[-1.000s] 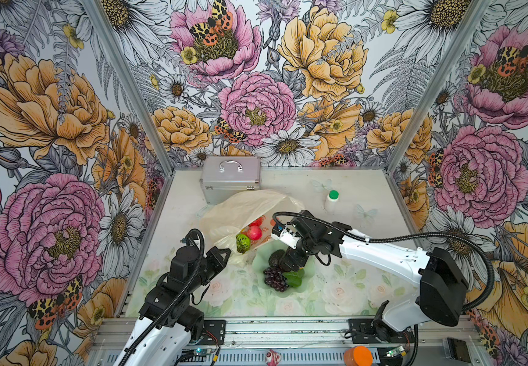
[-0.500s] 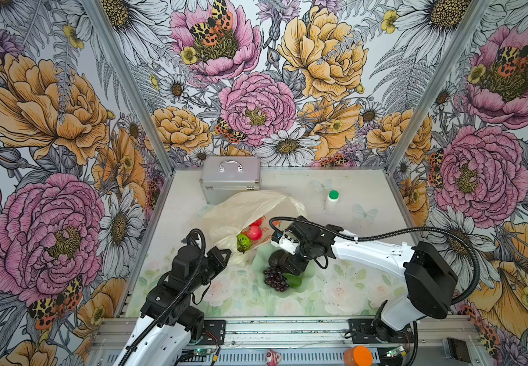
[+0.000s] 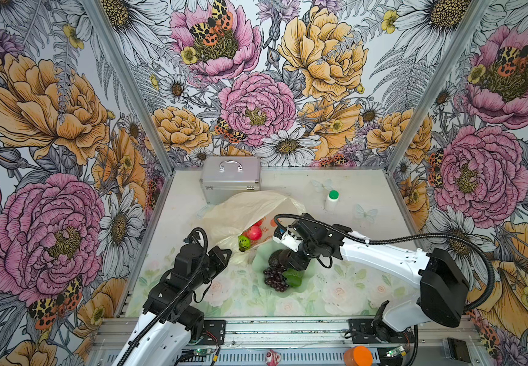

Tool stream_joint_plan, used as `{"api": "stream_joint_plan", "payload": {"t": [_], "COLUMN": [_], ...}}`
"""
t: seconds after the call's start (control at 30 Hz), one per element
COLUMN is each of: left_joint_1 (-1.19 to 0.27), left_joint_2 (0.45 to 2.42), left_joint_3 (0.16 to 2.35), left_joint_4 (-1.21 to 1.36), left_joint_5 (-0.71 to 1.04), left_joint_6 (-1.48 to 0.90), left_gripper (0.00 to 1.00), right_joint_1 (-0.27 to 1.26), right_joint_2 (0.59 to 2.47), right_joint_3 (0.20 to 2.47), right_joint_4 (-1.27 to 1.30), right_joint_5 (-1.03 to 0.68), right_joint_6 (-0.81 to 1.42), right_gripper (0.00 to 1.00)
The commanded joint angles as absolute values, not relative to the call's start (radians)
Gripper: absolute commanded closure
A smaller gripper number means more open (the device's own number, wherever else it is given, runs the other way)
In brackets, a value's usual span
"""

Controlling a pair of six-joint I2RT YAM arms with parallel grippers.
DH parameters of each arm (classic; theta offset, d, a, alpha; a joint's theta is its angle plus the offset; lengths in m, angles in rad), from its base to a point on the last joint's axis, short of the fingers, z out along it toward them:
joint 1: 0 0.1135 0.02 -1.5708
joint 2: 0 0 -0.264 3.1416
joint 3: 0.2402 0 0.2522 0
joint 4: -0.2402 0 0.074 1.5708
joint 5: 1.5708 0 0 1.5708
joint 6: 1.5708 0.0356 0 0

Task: Place the fruits into the plastic bag
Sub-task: 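Lift the dark plum with the right gripper and carry it into the bag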

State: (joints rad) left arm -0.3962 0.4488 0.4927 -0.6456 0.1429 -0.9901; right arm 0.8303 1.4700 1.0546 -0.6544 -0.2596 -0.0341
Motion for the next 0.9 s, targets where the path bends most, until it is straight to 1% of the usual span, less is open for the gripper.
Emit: {"api": "stream_joint_plan", "payload": {"t": [0.0, 0.07, 0.17, 0.23, 0.33, 0.43, 0.5, 0.73, 0.87], "left_joint_1": [-0.389, -0.389, -0.389, -0.389, -0.389, -0.390, -0.392, -0.395, -0.399], "left_joint_2": [0.456, 0.459, 0.462, 0.463, 0.459, 0.457, 0.458, 0.472, 0.487], "left_joint_3": [0.477, 0.479, 0.484, 0.485, 0.487, 0.488, 0.490, 0.503, 0.518], "left_joint_4": [-0.608, -0.604, -0.600, -0.600, -0.601, -0.600, -0.600, -0.598, -0.592], "left_joint_5": [0.131, 0.131, 0.129, 0.133, 0.136, 0.138, 0.140, 0.142, 0.139], "left_joint_6": [-0.993, -0.991, -0.989, -0.989, -0.989, -0.990, -0.989, -0.982, -0.983], "left_gripper": [1.00, 1.00, 1.00, 1.00, 1.00, 1.00, 1.00, 1.00, 1.00], "right_joint_1": [0.811, 0.799, 0.746, 0.731, 0.727, 0.727, 0.727, 0.721, 0.725], "right_joint_2": [1.393, 1.359, 1.306, 1.283, 1.277, 1.301, 1.328, 1.456, 1.541], "right_joint_3": [1.069, 1.069, 1.054, 1.032, 1.000, 0.997, 1.007, 1.003, 1.027], "right_joint_4": [-0.641, -0.625, -0.560, -0.467, -0.321, -0.216, -0.176, 0.021, 0.071], "right_joint_5": [-0.302, -0.348, -0.416, -0.454, -0.454, -0.394, -0.349, -0.163, -0.074], "right_joint_6": [0.016, 0.065, 0.221, 0.383, 0.636, 0.832, 0.912, 1.159, 1.239], "right_gripper": [0.57, 0.57, 0.57, 0.57, 0.57, 0.57, 0.57, 0.57, 0.57]}}
